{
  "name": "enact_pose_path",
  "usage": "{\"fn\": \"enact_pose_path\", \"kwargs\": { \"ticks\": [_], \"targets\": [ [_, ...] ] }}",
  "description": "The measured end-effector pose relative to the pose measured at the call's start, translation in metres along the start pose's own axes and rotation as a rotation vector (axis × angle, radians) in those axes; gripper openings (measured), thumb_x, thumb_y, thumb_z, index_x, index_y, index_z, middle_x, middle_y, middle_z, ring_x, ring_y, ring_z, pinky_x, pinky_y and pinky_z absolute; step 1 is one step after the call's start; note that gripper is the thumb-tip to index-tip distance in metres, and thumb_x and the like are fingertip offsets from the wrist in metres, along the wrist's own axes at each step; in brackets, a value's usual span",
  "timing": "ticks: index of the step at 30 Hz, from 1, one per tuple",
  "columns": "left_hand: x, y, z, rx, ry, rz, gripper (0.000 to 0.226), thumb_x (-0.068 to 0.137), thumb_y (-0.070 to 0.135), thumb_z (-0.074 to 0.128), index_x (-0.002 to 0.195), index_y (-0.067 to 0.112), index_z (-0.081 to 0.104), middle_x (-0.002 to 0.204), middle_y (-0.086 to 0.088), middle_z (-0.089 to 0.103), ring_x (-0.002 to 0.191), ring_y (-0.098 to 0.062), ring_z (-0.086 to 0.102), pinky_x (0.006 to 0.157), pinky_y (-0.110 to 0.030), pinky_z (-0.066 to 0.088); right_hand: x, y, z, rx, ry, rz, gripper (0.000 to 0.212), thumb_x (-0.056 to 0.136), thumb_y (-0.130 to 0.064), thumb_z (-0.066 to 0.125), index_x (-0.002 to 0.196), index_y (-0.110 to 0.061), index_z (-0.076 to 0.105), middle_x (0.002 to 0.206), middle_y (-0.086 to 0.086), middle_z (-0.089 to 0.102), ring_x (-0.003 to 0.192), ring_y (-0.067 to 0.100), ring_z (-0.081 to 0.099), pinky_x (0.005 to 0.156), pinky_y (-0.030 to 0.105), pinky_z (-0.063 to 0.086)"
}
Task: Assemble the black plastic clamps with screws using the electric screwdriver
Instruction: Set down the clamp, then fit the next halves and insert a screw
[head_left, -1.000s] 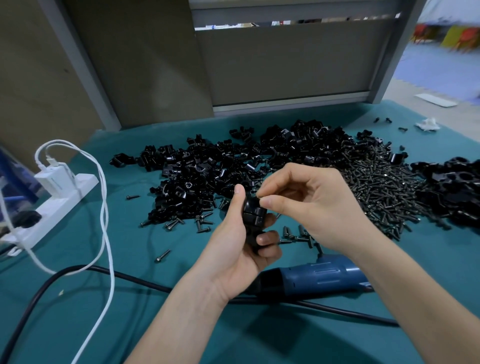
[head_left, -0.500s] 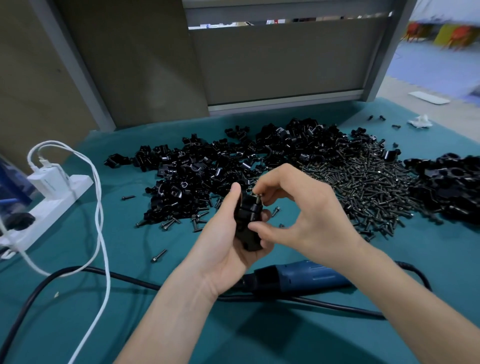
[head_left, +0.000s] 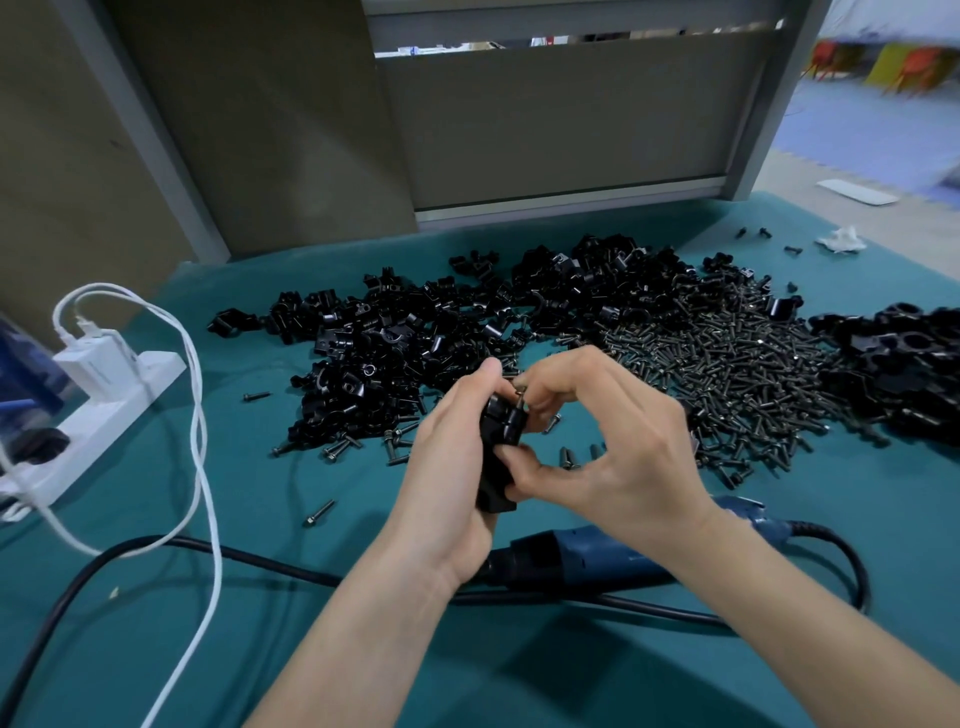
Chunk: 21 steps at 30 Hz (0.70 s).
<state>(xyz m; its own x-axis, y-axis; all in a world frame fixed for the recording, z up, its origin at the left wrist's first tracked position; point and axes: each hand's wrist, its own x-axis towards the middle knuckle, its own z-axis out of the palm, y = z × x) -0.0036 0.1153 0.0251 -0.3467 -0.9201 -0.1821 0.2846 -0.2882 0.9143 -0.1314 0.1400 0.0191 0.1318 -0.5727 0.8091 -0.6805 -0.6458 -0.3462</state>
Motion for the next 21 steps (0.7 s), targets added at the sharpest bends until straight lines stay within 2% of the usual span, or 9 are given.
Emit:
{"fn": "enact_pose_path", "kwargs": {
  "ticks": [2, 4, 6, 9, 13, 16, 21],
  "targets": [
    [0.001, -0.001, 0.000, 0.003, 0.020, 0.002, 0.032, 0.092, 0.047, 0.053, 0.074, 0.022, 0.059, 0.064, 0.005, 0.059, 0.052, -0.008, 0.048, 0.051, -0.023, 0.039, 0.000, 0.000, 0.000, -0.009, -0.001, 0.003, 0.028, 0.069, -0.006, 0.079, 0.088, 0.000, 0.061, 0.085, 0.004, 0.061, 0.072, 0.015, 0.054, 0.068, 0.026, 0.047],
    [0.002, -0.002, 0.001, -0.016, 0.043, -0.011, 0.033, 0.090, 0.047, 0.056, 0.066, 0.025, 0.061, 0.061, 0.004, 0.057, 0.051, -0.007, 0.048, 0.050, -0.023, 0.039, -0.001, -0.001, 0.000, -0.036, 0.010, 0.001, 0.030, 0.068, -0.008, 0.079, 0.090, -0.001, 0.061, 0.085, -0.008, 0.052, 0.071, 0.014, 0.050, 0.067, 0.023, 0.044],
    [0.002, -0.003, 0.001, -0.042, 0.049, -0.023, 0.033, 0.088, 0.047, 0.058, 0.062, 0.026, 0.061, 0.059, 0.004, 0.055, 0.051, -0.008, 0.048, 0.051, -0.023, 0.039, -0.001, -0.001, 0.000, -0.025, 0.023, 0.011, 0.034, 0.066, -0.007, 0.080, 0.092, -0.003, 0.060, 0.085, -0.012, 0.045, 0.069, 0.013, 0.048, 0.065, 0.021, 0.042],
    [0.002, -0.002, 0.001, -0.042, 0.033, -0.048, 0.032, 0.085, 0.046, 0.061, 0.060, 0.027, 0.062, 0.059, 0.004, 0.055, 0.050, -0.008, 0.048, 0.051, -0.023, 0.039, -0.003, -0.001, 0.001, 0.001, 0.020, 0.029, 0.039, 0.066, -0.008, 0.080, 0.093, -0.010, 0.052, 0.081, -0.001, 0.055, 0.067, 0.015, 0.048, 0.063, 0.023, 0.042],
    [0.004, 0.000, 0.000, 0.052, 0.030, -0.078, 0.030, 0.086, 0.043, 0.060, 0.061, 0.026, 0.061, 0.064, 0.009, 0.057, 0.057, -0.009, 0.050, 0.054, -0.024, 0.044, -0.006, 0.000, 0.000, -0.022, -0.006, -0.001, 0.029, 0.066, -0.005, 0.078, 0.081, 0.001, 0.053, 0.077, 0.009, 0.054, 0.066, 0.022, 0.049, 0.059, 0.031, 0.042],
    [0.005, 0.000, -0.001, 0.119, 0.029, 0.043, 0.032, 0.094, 0.036, 0.054, 0.065, 0.026, 0.062, 0.073, 0.002, 0.054, 0.072, -0.016, 0.049, 0.070, -0.037, 0.043, -0.004, 0.002, -0.002, -0.049, -0.033, -0.042, 0.028, 0.066, 0.000, 0.079, 0.074, 0.004, 0.052, 0.075, 0.012, 0.052, 0.067, 0.031, 0.056, 0.060, 0.033, 0.043],
    [0.001, -0.010, 0.008, 0.271, 0.090, 0.356, 0.036, 0.104, 0.036, 0.037, 0.083, 0.017, 0.060, 0.073, -0.002, 0.057, 0.061, -0.012, 0.054, 0.054, -0.026, 0.046, 0.005, 0.003, -0.006, -0.087, 0.009, -0.038, 0.033, 0.062, 0.003, 0.082, 0.064, -0.004, 0.050, 0.073, 0.013, 0.054, 0.064, 0.030, 0.057, 0.060, 0.023, 0.040]
  ]
}}
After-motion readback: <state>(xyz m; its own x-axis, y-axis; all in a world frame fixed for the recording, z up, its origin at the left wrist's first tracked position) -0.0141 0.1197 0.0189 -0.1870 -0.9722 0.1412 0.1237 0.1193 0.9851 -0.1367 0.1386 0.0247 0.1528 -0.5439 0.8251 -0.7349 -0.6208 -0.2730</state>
